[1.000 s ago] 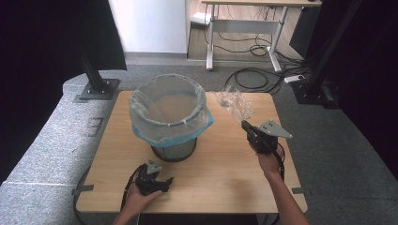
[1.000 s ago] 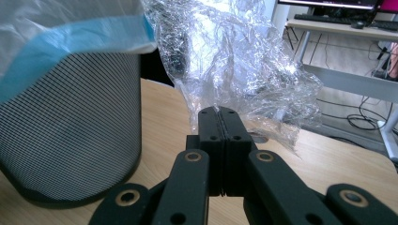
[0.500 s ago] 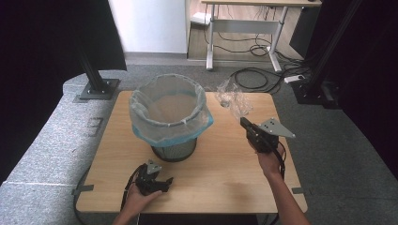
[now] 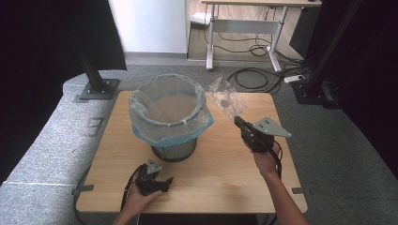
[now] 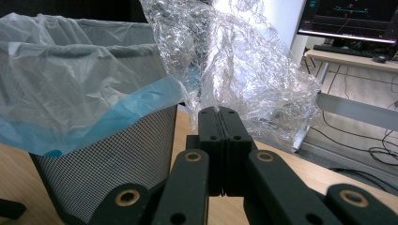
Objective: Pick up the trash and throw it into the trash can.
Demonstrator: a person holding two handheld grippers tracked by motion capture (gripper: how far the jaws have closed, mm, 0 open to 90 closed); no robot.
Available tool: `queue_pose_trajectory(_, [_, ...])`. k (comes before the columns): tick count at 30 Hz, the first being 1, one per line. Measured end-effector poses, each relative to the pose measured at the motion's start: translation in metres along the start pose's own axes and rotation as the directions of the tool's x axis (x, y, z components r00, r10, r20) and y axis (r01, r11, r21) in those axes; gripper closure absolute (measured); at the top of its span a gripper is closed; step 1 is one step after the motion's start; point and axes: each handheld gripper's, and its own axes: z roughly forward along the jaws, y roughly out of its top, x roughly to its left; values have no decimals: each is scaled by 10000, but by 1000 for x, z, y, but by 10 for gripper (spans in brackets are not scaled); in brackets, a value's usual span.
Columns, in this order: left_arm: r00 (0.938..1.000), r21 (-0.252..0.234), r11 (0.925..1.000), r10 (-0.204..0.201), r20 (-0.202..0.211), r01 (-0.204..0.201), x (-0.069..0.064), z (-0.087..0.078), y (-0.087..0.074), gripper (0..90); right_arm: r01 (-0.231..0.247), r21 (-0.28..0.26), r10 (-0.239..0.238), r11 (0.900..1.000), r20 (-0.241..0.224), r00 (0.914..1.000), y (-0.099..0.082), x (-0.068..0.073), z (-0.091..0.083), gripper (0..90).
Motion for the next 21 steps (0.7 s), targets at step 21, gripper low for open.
queue_pose_trajectory(21, [10000, 0, 10000, -4, -1, 4, 0, 0, 0, 172, 90, -156, -97, 9998, -402, 9991, 10, 17, 12, 882])
